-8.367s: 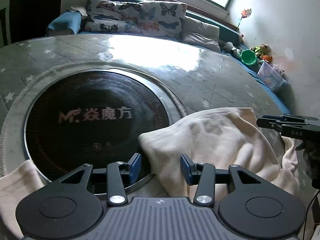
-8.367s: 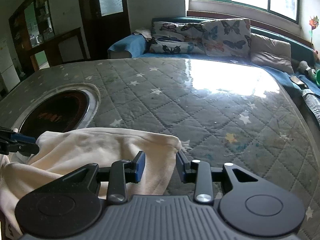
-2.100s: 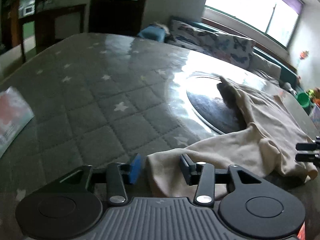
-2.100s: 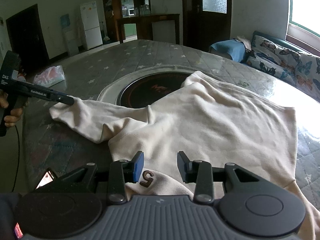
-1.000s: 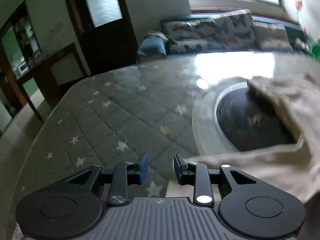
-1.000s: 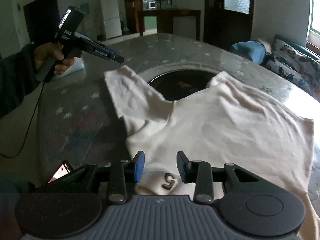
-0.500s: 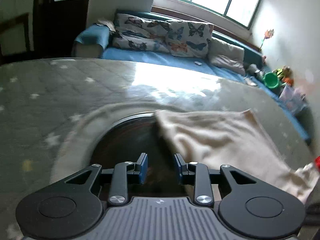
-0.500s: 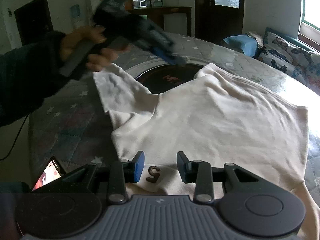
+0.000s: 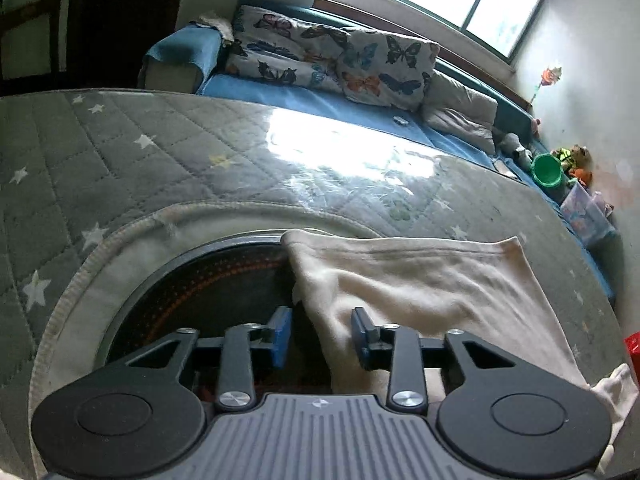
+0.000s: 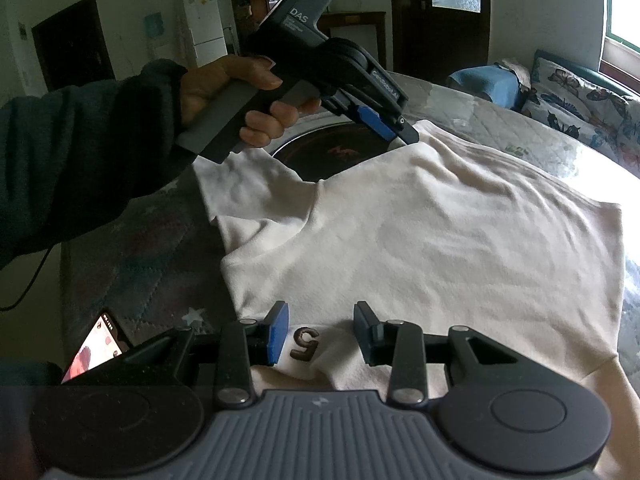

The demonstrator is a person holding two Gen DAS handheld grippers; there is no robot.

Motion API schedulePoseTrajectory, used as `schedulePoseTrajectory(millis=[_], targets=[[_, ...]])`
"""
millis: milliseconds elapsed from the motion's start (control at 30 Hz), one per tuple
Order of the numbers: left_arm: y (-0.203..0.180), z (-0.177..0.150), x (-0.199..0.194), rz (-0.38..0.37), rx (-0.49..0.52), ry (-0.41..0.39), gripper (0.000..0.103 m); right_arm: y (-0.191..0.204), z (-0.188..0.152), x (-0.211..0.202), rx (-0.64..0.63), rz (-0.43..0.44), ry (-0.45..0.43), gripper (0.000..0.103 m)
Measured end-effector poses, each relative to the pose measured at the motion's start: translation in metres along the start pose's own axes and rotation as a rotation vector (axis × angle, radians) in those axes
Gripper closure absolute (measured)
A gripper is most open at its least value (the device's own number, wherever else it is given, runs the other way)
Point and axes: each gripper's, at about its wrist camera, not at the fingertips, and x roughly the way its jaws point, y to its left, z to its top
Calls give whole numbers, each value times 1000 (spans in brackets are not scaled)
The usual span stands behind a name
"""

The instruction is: Fold clothes

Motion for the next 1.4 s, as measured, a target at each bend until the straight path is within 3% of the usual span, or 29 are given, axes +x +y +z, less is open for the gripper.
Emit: schedulePoseTrajectory(millis=[33,100,367,500,567,633,767,967,1100,1233,1400], targets=[[-1,1,0,-2,10,-2,87,0,0,0,1,1,0,67],[-3,2,-1,5,43,-16,93,0,0,0,0,2,1,67],[-11,11,1,134,216,-104,95,-1,-2,3,0,5,13,66],[5,17,5,83,118,-59,94,0,-2,3,-2,5,13,65],[10,15,0,19,55,-46,81,-1,-2,3,-1,7,11,65],[6,11,-5,17,62,-49,75,-1,-2,3,0,9,11,65],[-5,3,-14,1,58,-58,76,-1,-1,0,2,4,3,65],[-39,-24,-36,-119,139,-71,79,-4,0,-9,23,-10,-22,65],[-49,-41,-33,-118,214,-30,79,-5,-1,-12,31,-18,-21,65],[-36,-48,-24,-73,192,20,79,-10,-2,-23,42,-49,-46,65],[-30,-50,-25,-67,187,18,80,-40,-4,-40,117,-161,-80,63]])
